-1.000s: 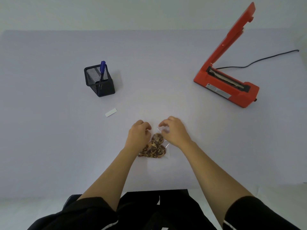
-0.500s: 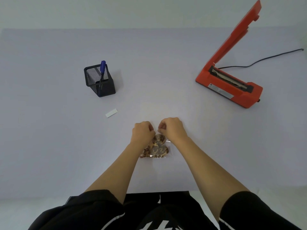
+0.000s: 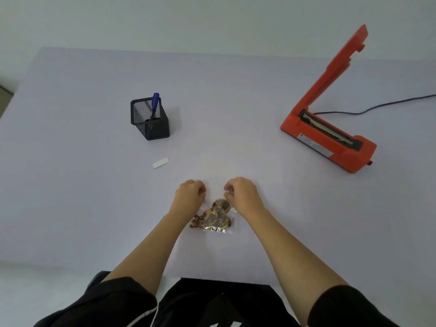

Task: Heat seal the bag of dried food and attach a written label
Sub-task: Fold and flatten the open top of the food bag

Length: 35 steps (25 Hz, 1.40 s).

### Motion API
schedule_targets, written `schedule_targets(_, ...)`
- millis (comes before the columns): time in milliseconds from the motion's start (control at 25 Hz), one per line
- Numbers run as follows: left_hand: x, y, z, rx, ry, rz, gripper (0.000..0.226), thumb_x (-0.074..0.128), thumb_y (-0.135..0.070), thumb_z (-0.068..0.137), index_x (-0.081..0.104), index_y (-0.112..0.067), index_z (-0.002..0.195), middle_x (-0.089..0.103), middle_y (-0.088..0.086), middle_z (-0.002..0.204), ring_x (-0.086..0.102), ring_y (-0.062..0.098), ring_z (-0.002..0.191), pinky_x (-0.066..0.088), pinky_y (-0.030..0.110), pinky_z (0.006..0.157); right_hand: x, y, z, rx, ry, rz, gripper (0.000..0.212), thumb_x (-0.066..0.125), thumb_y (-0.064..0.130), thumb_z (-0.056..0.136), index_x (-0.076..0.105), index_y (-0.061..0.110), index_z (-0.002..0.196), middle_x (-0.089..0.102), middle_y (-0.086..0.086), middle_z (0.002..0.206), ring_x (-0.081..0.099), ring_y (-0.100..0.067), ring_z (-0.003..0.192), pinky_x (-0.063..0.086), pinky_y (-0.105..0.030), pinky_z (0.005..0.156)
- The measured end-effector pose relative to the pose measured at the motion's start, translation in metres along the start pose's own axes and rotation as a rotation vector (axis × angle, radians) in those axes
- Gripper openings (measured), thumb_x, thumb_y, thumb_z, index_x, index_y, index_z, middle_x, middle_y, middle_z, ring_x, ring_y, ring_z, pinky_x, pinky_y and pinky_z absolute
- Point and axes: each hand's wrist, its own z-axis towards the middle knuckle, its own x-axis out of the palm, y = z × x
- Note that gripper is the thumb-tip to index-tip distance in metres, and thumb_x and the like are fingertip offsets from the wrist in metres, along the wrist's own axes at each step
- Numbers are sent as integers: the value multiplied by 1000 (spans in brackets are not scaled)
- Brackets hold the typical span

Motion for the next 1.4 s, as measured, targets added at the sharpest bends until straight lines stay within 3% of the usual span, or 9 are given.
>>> schedule_targets(280,-5,18,6,343,121,80,34,58,10,79,69,-10,105,64,7,103,53,23,91,35,20,78,4,-5,3,-70,23,-13,32,60,10,85,59,5,117,58,-12,116,53,-27,109,40,-31,94)
schedule_targets(360,-8,19,11,400,198,114,38,57,9,79,68,-14,107,62,5,106,50,20,93,41,26,82,4,-7,3,-57,40,35,33,61,8,84,59,6,117,58,-12,116,53,-27,110,40,-32,96)
schedule_targets(480,-18,16,20,383,266,122,41,65,-6,81,60,-16,121,52,7,124,45,25,113,35,29,98,1,-7,5,-48,34,43,41,64,10,80,58,8,121,55,-11,119,49,-29,114,39,-34,100)
schedule_targets(600,-30,13,32,334,334,145,65,72,-23,78,42,-15,136,37,5,142,33,23,128,27,31,108,-5,-4,8,-17,51,-39,53,67,17,79,50,14,129,47,-7,129,43,-26,122,38,-37,102)
schedule_targets(840,-41,-2,57,341,384,401,110,81,-44,63,16,-10,145,17,7,151,21,26,136,25,36,112,-19,2,28,46,148,-186,88,76,31,70,26,19,142,25,0,146,28,-24,133,31,-45,104)
schedule_targets(1040,-41,-17,68,328,386,561,125,84,-48,55,9,-4,145,12,12,151,18,31,136,26,40,112,-30,6,46,72,245,-281,113,83,37,61,10,18,146,11,-2,151,20,-28,137,28,-48,107)
schedule_targets(1200,-38,-9,58,327,366,456,118,82,-43,61,8,-9,147,13,10,150,20,30,135,27,41,110,-24,0,31,79,159,-211,108,79,38,65,11,17,146,11,-4,151,18,-28,137,25,-46,108)
schedule_targets(1320,-33,1,44,404,324,308,80,77,-31,70,34,-17,136,31,5,137,32,25,122,34,35,101,-12,-5,9,25,-29,-133,69,73,31,72,39,18,131,38,-3,134,35,-25,125,31,-39,97)
schedule_targets(1400,-28,3,37,468,363,289,47,68,-18,79,51,-17,123,42,5,127,38,26,116,35,31,94,-2,-4,0,-26,-60,-112,38,66,25,79,53,22,115,54,3,119,44,-21,116,31,-34,90)
